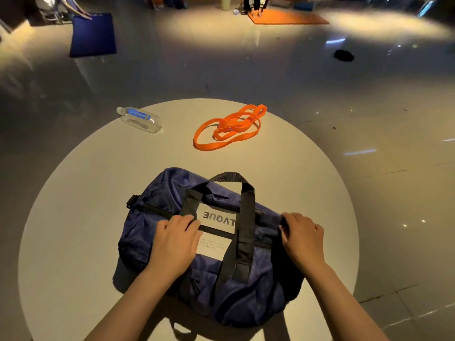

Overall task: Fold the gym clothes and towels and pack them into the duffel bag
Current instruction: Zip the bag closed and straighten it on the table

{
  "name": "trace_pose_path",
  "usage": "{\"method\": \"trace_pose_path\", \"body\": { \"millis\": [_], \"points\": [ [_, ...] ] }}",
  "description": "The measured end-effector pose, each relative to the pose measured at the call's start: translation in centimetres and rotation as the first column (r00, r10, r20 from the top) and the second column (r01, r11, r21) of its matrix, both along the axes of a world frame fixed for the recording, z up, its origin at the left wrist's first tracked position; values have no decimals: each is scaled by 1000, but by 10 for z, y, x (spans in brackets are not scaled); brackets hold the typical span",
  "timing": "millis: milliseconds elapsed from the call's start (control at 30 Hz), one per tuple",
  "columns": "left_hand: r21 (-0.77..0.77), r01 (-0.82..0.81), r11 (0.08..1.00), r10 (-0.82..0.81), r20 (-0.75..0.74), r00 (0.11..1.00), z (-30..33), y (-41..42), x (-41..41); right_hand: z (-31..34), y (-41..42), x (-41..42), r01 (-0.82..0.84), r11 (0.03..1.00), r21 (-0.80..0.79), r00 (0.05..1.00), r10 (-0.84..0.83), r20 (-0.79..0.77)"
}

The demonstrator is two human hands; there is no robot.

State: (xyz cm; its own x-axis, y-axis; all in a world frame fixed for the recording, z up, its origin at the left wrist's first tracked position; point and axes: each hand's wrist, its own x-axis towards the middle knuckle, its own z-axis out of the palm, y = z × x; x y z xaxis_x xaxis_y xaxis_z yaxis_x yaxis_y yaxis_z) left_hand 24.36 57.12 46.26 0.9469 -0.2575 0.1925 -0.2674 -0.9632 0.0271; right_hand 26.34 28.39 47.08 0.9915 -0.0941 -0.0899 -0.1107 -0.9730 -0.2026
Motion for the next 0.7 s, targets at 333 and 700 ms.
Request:
{"method": "trace_pose_path", "body": {
  "millis": [333, 700],
  "points": [
    [-44, -248, 968, 213, -383, 899, 15, 52, 151, 20, -28, 14, 203, 731, 651, 979, -161, -124],
    [-367, -246, 897, 99, -377, 921, 15, 64, 170, 11, -58, 39, 303, 599, 741, 952, -216, -215]
  ]
}}
